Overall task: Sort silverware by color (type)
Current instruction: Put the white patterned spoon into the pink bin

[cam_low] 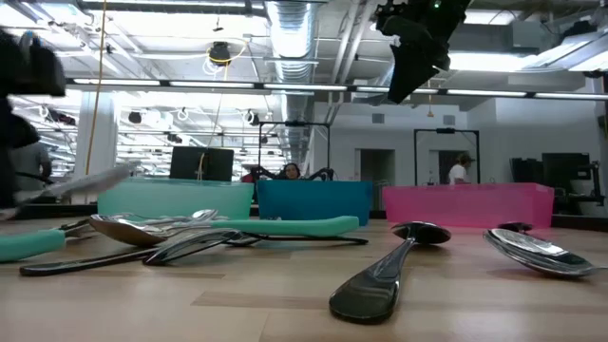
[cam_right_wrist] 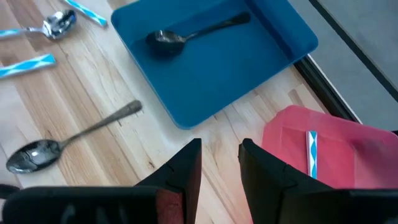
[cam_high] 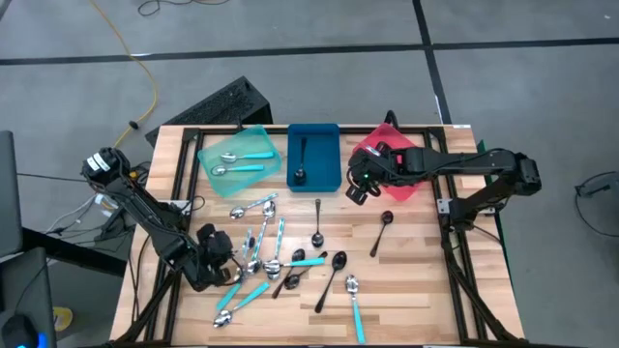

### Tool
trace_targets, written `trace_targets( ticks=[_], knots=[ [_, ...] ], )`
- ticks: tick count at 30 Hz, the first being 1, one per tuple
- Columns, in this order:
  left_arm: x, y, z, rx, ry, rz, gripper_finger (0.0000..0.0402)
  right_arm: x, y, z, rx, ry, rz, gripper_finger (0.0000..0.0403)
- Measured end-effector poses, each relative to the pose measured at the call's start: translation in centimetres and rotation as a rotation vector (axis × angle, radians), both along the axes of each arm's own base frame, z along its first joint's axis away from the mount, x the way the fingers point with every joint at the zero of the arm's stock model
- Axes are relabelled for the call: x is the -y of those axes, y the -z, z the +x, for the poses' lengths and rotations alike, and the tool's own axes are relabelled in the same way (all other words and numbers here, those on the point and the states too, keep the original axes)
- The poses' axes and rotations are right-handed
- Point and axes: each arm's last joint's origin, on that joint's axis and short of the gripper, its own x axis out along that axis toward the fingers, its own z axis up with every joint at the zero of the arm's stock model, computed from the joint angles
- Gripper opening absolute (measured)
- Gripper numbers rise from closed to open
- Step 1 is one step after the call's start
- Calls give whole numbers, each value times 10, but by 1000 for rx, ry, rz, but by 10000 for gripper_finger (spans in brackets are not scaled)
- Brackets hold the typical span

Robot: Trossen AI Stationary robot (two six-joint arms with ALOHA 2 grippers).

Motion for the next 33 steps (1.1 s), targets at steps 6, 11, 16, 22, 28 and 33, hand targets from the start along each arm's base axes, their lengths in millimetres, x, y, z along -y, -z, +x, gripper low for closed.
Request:
trace_targets(
  ticks=[6,11,16,22,28,33],
  knots=[
    [-1,-4,7,118,-27,62,2,-2,-2,3,33,-6,-3,130],
    [-9,-6,13,198,-75,164,1,-8,-5,8,96,-29,-7,130],
    [-18,-9,21,263,-122,265,1,-15,-10,15,181,-55,-11,130],
    [-20,-16,39,355,-100,309,1,-28,-21,25,309,-136,-45,130],
    [-21,-33,69,457,72,305,0,-44,-30,36,416,-244,-103,130],
    [-31,-53,90,603,208,315,0,-56,-27,42,428,-292,-115,130]
  ],
)
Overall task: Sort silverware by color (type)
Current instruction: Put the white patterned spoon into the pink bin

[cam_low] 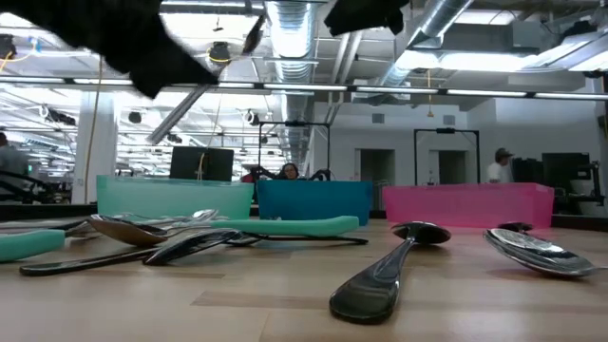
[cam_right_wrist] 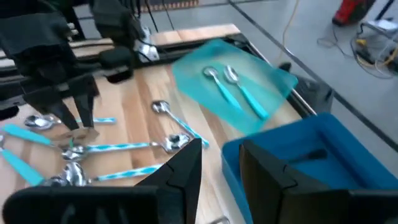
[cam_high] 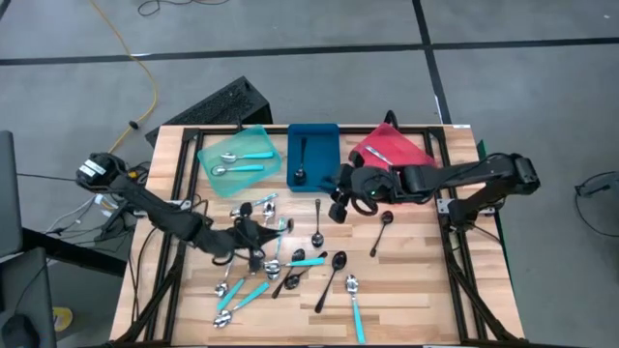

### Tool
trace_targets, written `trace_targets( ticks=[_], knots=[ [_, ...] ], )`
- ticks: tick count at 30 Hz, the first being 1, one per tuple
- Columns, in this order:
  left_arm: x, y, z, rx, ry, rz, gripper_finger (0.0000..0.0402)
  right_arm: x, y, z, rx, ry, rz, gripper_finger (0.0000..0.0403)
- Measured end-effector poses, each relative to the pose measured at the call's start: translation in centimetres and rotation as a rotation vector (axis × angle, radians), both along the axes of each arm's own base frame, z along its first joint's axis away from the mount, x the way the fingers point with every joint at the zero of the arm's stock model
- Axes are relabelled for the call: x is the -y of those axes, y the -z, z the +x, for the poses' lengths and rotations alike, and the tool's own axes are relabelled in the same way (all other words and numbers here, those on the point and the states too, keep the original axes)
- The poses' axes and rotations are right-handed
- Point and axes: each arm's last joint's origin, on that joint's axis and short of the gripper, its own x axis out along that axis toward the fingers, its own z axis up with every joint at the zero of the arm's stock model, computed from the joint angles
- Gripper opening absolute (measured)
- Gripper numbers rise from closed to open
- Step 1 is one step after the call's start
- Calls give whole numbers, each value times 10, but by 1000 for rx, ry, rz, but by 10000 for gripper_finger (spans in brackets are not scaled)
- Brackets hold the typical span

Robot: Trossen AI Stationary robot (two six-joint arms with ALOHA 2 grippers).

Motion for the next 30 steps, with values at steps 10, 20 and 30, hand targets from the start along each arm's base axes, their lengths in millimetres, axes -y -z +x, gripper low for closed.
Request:
trace_targets(
  ticks=[10,20,30],
  knots=[
    [-22,-39,1,235,123,89,0,-19,17,18,-7,-54,-16,130],
    [-35,-47,-20,420,165,136,0,-36,30,66,256,-147,-177,130],
    [-42,-47,-38,458,115,170,0,-33,23,75,427,-226,-127,176]
  ],
)
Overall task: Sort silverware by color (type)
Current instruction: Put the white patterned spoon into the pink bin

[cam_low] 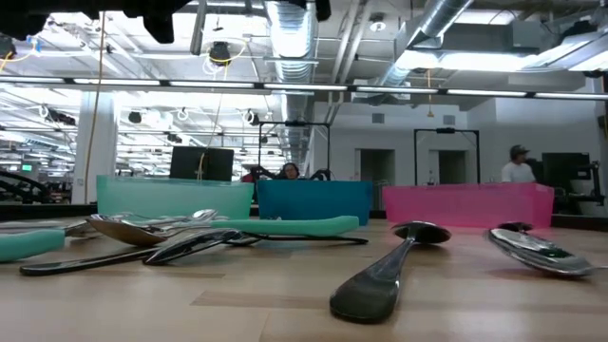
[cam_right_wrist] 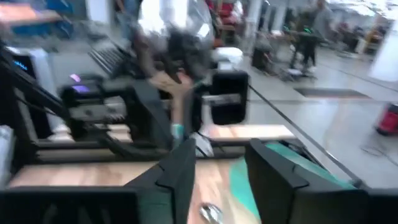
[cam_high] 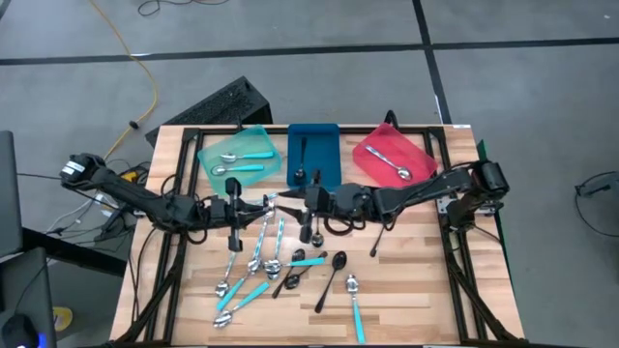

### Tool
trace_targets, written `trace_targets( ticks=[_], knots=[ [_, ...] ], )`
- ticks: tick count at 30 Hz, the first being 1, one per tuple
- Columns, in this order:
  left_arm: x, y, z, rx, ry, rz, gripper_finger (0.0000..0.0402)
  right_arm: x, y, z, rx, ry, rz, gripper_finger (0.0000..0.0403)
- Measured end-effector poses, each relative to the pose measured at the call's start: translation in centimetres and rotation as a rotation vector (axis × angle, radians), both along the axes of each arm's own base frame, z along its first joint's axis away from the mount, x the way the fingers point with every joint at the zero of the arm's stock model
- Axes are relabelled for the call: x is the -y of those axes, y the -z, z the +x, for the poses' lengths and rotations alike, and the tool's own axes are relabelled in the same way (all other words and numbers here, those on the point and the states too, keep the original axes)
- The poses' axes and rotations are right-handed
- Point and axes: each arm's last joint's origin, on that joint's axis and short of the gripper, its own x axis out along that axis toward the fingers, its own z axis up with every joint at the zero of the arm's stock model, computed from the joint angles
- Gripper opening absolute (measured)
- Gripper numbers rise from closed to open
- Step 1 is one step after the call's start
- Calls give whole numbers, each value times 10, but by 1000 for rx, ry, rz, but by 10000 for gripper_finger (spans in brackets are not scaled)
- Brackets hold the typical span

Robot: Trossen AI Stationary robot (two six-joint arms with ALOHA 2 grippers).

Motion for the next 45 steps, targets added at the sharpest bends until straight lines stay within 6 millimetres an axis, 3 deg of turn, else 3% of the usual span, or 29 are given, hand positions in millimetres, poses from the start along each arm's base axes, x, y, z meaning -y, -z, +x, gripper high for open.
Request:
trace_targets(
  ticks=[6,10,22,30,38,45],
  knots=[
    [-3,0,1,-1,-23,13,0,0,-3,0,30,-47,6,247],
    [-6,0,2,9,-30,7,0,-1,-7,0,70,-92,33,264],
    [-15,-6,7,95,2,14,0,10,-4,5,91,-74,41,265],
    [-18,5,20,70,-4,13,0,11,-5,5,102,-94,56,266],
    [-17,3,35,88,10,15,0,11,-5,5,99,-94,55,264],
    [-16,2,44,72,4,39,0,11,-1,5,55,-85,51,224]
  ],
)
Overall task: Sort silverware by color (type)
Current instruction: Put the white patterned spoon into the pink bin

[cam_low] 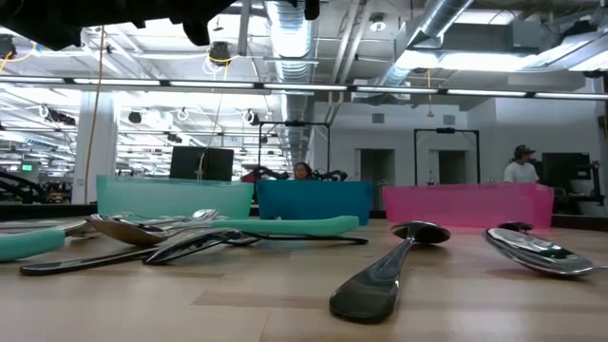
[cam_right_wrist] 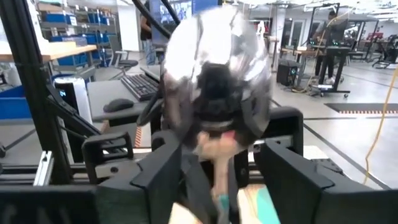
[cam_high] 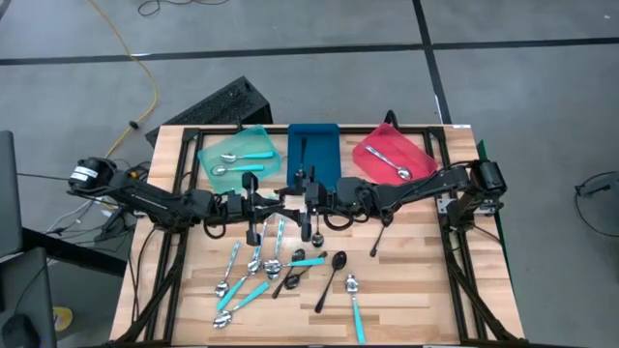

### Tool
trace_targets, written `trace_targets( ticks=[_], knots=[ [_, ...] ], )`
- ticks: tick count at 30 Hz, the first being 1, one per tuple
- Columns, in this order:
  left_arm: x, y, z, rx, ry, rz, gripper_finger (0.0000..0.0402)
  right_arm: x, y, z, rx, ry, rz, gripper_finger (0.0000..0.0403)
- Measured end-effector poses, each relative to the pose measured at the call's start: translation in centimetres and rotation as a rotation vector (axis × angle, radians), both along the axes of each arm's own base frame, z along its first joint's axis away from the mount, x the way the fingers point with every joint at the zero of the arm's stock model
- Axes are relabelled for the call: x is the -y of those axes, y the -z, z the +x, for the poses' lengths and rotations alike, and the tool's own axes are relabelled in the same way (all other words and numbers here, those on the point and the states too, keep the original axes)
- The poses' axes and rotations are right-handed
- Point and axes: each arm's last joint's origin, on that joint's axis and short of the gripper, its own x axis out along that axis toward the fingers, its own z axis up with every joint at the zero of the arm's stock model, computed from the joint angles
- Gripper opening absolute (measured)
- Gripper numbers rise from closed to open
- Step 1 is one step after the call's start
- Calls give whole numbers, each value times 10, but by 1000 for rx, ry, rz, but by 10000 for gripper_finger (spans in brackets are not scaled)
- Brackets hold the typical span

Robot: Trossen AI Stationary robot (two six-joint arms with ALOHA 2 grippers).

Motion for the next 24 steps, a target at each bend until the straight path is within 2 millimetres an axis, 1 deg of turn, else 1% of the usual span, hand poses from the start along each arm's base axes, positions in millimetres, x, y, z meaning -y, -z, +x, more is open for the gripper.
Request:
trace_targets(
  ticks=[3,5,8,9,14,16,19,24],
  knots=[
    [0,0,0,0,-3,-2,0,0,1,0,-15,1,-2,174],
    [0,0,0,-1,-1,-8,0,0,1,0,-15,3,-2,129],
    [0,1,0,-7,-3,-12,0,1,2,0,-19,29,-4,48],
    [0,1,0,-6,-3,-14,0,1,2,0,-23,43,-16,32],
    [0,1,0,-8,-2,-18,1,1,3,0,-30,67,-25,32],
    [0,1,0,-10,-7,-25,9,1,3,0,-34,69,-25,32],
    [-1,3,0,-26,-42,-35,40,2,4,0,-45,82,-23,32],
    [-1,6,1,-59,-56,-31,112,2,4,0,-46,84,-23,32]
  ],
)
